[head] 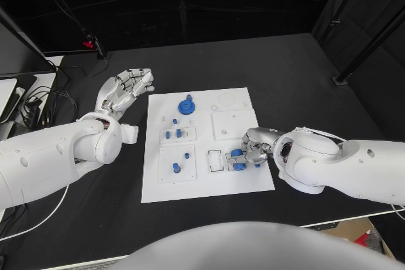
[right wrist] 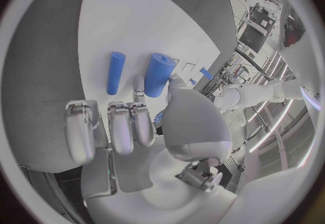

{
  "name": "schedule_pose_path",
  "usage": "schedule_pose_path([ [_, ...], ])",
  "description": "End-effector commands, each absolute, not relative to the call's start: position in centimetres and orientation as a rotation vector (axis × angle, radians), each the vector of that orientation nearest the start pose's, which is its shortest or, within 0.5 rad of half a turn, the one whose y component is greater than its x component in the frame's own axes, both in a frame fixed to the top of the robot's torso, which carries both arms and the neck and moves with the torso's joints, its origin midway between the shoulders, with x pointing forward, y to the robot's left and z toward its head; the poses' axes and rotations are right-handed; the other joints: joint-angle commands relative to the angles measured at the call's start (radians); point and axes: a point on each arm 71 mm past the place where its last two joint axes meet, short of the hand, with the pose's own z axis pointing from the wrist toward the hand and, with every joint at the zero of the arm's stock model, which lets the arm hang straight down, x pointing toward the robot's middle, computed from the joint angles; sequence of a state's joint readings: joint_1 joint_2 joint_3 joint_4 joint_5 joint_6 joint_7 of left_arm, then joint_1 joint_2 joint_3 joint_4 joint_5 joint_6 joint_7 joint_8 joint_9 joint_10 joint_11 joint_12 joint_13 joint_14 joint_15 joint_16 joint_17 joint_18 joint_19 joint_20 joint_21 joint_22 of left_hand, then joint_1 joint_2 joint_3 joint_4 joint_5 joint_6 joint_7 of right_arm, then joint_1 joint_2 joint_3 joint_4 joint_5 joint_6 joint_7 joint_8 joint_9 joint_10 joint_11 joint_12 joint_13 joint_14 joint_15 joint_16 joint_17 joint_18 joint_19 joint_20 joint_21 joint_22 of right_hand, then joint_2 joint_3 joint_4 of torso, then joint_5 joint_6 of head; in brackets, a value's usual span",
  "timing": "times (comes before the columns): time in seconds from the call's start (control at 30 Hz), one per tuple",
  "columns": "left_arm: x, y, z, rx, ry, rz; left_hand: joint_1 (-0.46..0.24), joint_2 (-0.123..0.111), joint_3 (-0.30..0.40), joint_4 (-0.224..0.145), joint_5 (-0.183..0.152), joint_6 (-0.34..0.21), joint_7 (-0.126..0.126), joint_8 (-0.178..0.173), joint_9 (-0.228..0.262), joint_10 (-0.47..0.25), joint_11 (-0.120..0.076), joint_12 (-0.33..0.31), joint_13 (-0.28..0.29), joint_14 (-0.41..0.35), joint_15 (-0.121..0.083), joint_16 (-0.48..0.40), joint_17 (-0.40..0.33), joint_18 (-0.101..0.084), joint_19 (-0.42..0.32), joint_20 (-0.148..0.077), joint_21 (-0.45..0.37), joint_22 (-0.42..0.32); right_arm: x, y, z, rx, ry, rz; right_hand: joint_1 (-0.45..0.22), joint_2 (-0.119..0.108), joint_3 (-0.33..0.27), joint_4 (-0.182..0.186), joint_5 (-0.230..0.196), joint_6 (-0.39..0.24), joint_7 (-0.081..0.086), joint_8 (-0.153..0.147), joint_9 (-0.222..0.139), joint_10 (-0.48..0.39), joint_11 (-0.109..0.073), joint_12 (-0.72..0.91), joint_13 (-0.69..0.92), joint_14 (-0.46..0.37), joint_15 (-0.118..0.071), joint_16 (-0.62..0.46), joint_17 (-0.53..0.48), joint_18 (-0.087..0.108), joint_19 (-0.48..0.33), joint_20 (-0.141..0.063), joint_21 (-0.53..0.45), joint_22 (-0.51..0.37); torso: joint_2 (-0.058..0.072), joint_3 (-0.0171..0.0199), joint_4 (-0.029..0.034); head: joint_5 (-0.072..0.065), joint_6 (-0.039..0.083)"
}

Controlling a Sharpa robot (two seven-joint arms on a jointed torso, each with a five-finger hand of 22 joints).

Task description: Assemble the parts on the task board

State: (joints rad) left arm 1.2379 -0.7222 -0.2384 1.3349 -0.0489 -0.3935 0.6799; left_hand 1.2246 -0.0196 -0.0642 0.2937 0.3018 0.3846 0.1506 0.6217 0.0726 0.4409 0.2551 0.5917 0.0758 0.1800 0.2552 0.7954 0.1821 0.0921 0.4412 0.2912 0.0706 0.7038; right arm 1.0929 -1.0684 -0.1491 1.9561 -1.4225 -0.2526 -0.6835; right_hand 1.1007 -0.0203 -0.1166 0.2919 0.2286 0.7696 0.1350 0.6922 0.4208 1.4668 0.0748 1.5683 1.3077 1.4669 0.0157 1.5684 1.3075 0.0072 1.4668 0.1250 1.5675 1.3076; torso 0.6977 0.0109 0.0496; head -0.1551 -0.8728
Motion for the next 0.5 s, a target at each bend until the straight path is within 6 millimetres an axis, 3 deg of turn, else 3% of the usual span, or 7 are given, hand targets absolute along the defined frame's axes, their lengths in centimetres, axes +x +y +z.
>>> schedule_pose_path([
  [0.03,50.18,21.0,-20.86,-0.777,1.198,-1.527,0.0,0.011,0.0,-0.001,0.003,-0.008,0.142,0.004,-0.002,-0.006,0.0,0.004,-0.001,-0.006,0.002,0.003,-0.001,-0.001,0.005,-0.001,0.002,0.0,35.63,-21.62,-25.3,0.106,2.161,0.264,0.019,0.0,-0.001,-0.003,0.016,-0.009,0.002,-0.019,-0.169,0.104,-0.003,0.003,0.263,0.104,-0.003,0.002,0.263,-0.007,0.104,-0.004,0.003,0.263,-0.001,-0.0006,-0.0009,-0.003,0.0],
  [0.17,50.19,20.97,-20.87,-0.777,1.199,-1.527,0.0,0.011,0.0,-0.001,0.003,-0.008,0.142,0.004,-0.002,-0.006,0.0,0.004,-0.001,-0.006,0.002,0.003,-0.001,-0.001,0.005,-0.001,0.002,0.0,35.52,-21.51,-25.36,0.121,2.175,0.278,0.057,0.007,0.004,-0.007,0.045,-0.023,0.009,-0.035,-0.177,0.104,0.003,0.003,0.263,0.104,0.001,0.002,0.263,-0.007,0.104,0.0,0.003,0.263,0.0,0.0002,0.0001,-0.004,0.0],
  [0.27,50.2,20.99,-20.87,-0.778,1.199,-1.527,0.0,0.012,-0.001,-0.001,0.004,-0.009,0.142,0.005,-0.002,-0.006,0.0,0.005,-0.001,-0.006,0.002,0.004,-0.002,-0.001,0.004,-0.001,0.002,-0.002,35.45,-21.43,-25.35,0.145,2.177,0.3,0.162,0.025,0.038,-0.046,0.034,-0.049,0.021,-0.078,-0.201,0.104,0.013,0.003,0.263,0.104,0.01,0.002,0.263,-0.007,0.104,0.007,0.003,0.263,-0.001,0.0004,0.0002,-0.005,0.0],
  [0.4,50.21,21.02,-20.89,-0.778,1.2,-1.526,0.0,0.012,-0.001,-0.001,0.004,-0.009,0.142,0.005,-0.002,-0.006,0.0,0.005,-0.002,-0.006,0.002,0.005,-0.003,-0.001,0.005,-0.001,0.002,-0.001,35.41,-21.43,-25.27,0.223,2.168,0.356,0.231,0.051,0.081,-0.072,0.028,-0.029,0.026,-0.114,-0.225,0.104,0.019,0.003,0.263,0.104,0.017,0.002,0.263,-0.007,0.104,0.015,0.003,0.263,-0.001,-0.0004,0.0001,-0.004,0.0],
  [0.5,50.22,21.04,-20.9,-0.779,1.201,-1.526,0.0,0.012,-0.001,-0.001,0.004,-0.009,0.142,0.005,-0.002,-0.006,0.0,0.005,-0.002,-0.006,0.002,0.005,-0.003,-0.001,0.005,-0.001,0.002,-0.001,35.37,-21.53,-25.23,0.301,2.162,0.403,0.252,0.058,0.099,-0.078,0.044,-0.009,0.025,-0.138,-0.24,0.104,0.019,0.003,0.263,0.104,0.017,0.002,0.263,-0.007,0.104,0.016,0.003,0.263,-0.002,-0.0005,-0.0005,-0.005,0.0],
])
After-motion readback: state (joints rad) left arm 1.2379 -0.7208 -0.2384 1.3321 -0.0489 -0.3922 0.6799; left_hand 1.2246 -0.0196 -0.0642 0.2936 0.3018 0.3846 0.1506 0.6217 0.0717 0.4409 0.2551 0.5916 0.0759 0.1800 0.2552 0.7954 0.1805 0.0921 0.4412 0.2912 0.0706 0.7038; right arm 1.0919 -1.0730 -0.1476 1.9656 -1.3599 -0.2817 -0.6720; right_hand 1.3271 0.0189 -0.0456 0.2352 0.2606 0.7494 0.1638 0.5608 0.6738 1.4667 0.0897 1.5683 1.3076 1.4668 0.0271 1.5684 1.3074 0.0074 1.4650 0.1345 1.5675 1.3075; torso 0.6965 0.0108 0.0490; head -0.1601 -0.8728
